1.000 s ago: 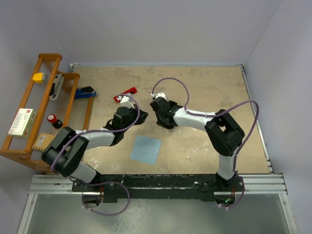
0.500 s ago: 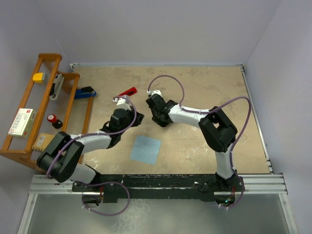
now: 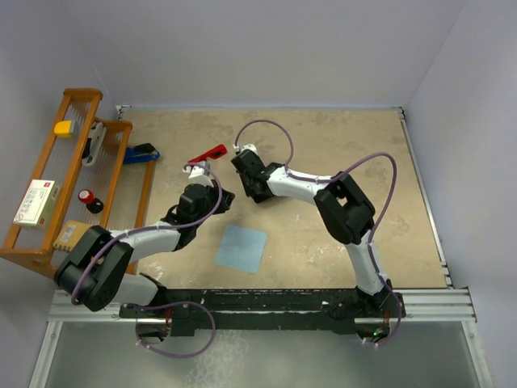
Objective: Organize the sunglasses
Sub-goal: Adjust the sunglasses case at the center of the board.
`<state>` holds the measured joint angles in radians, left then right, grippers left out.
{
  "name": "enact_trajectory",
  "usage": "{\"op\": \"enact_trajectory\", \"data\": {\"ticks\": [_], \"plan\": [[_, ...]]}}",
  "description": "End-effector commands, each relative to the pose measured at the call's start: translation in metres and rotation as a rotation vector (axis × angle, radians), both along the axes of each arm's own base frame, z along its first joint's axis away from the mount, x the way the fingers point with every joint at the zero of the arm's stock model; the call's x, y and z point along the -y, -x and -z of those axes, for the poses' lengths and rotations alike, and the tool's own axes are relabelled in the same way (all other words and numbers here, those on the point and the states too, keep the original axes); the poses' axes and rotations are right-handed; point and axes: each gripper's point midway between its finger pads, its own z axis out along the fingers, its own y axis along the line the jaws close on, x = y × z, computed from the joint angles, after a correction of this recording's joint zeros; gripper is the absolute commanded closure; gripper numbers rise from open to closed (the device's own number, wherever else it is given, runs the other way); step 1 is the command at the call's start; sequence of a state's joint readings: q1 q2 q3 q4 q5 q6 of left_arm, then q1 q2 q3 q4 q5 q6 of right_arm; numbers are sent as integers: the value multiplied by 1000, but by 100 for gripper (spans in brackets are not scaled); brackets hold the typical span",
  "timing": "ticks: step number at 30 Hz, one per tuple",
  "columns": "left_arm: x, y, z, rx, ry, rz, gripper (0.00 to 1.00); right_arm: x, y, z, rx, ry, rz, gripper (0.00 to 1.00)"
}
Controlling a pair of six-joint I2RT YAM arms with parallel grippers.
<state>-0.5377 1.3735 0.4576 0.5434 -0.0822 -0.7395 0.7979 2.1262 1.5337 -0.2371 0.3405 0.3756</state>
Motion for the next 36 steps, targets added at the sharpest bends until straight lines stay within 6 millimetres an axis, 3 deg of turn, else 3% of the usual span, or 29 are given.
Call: {"op": "enact_trajectory", "data": {"ticks": [1,11,22,29,36], "plan": [[-6,-1,-14,47,2,-13,100,-21,-11,-15,17,-43,-20,100],[-11,5,-14,43,-3,-21,100,-35,-31,-20,43,-32,-34,100],[-12,8,-14,41,-2,-19,100,-37,-46,-21,64,11,-25,100],[-10,7,-14,40,-1,-10,100,-10,-35,-36,99,2,6,99],[-5,4,-13,39,10,1,100,32,-40,-28,83,19,60,100]]}}
